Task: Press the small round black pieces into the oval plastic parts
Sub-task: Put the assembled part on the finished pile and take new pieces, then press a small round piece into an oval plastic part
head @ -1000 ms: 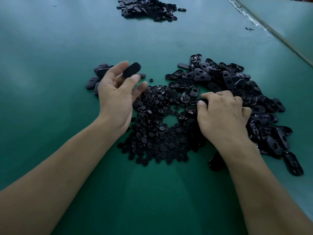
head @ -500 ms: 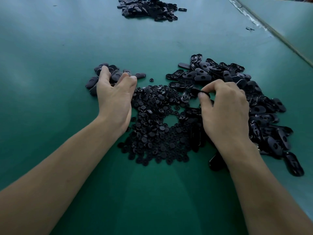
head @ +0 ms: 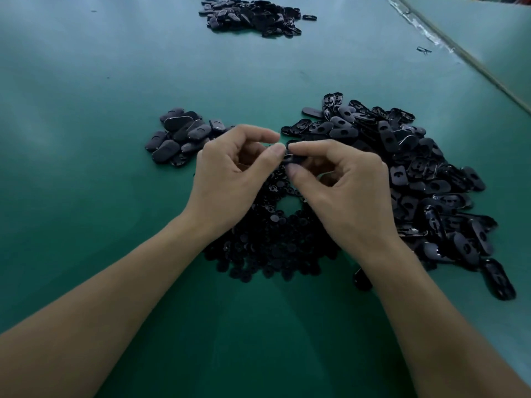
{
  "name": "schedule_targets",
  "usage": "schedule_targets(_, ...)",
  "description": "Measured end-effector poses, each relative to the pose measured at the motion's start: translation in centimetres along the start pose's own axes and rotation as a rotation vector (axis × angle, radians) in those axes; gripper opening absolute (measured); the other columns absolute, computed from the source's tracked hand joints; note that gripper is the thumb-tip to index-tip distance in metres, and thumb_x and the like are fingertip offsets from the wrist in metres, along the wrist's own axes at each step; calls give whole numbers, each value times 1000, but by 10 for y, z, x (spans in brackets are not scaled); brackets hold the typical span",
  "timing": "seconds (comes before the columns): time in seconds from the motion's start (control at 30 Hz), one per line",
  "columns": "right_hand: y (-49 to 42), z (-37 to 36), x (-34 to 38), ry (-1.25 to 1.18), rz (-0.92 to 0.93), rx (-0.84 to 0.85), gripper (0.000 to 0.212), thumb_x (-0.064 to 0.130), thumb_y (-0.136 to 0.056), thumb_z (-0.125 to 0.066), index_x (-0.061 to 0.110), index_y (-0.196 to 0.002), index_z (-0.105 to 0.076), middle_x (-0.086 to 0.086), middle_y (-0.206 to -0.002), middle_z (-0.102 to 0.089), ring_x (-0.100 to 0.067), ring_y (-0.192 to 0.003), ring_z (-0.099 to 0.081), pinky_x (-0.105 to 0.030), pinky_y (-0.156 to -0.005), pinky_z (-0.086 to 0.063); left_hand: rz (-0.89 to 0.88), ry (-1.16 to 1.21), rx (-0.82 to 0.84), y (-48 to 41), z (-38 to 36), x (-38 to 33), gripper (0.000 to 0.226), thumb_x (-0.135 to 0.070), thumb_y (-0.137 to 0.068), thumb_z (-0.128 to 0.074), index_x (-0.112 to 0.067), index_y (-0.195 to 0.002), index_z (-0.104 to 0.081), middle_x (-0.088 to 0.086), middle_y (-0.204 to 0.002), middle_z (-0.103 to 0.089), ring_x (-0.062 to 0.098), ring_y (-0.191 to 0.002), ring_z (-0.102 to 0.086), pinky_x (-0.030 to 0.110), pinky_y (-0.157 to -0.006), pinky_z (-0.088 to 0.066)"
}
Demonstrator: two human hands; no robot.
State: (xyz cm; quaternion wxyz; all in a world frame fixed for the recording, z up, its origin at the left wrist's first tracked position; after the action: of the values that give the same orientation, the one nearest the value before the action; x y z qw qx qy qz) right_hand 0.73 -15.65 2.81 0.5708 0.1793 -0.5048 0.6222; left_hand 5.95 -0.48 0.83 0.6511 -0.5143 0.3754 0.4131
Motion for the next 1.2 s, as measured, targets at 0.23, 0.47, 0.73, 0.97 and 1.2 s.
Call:
schedule_targets(0.23, -3, 2, -9, -176, -101, 4, 23, 6, -88, -72, 21, -105, -73, 10, -79, -72, -7, -75, -69, -26, -74, -58, 16, 39, 102, 0, -5, 5, 9, -25, -89, -71, -28, -97, -71, -9, -85, -74, 4, -75, -65, 31, -71, -57)
schedule_targets(0.47, -4, 2, -11, -313, -187, -22, 12, 8, -90, -72, 19, -94, -72, 2, -76, -75, -10, -70, -71, -22, -67, -54, -61, 83, 157, 0, -7, 0, 14, -16, -91, -71, -28, -98, -71, -10, -89, -76, 6, -81, -70, 22, -77, -56)
schedule_targets(0.73, -3, 1, -9, -223, -161, -27, 9, 12, -92, -72, 21, -91, -69, 5, -73, -74, -9, -67, -71, -23, -67, -56, -65, 130, 123, -2, -3, 2, 19, -10, -91, -73, -25, -101, -71, -13, -87, -76, 4, -80, -70, 20, -77, -56)
schedule_targets(0.97, -2, 2, -9, -76, -159, -31, 9, 24, -89, -75, 28, -87, -67, 7, -74, -73, -7, -70, -71, -27, -70, -58, -39, 168, 112, -1, -3, 2, 17, -5, -93, -68, -21, -97, -73, -10, -80, -76, 6, -70, -72, 18, -70, -56)
schedule_targets(1.2, -3, 7, -9, -110, -132, -79, 11, 19, -86, -79, 28, -86, -72, 10, -73, -71, -7, -70, -68, -31, -71, -58, -40, 166, 131, 0, -5, 2, 18, -7, -85, -77, -21, -95, -73, -6, -80, -76, 10, -72, -71, 26, -73, -60)
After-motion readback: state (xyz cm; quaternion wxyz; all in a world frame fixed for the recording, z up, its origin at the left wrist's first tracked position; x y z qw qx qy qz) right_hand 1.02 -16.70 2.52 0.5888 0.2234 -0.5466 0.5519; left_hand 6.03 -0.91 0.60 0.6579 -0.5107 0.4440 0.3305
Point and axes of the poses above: each hand's wrist, its own y-axis away from the middle knuckle, its own z-axis out of the back of the hand, x = y × z, the point moved 5 cm from there along -y, towards the middle knuckle
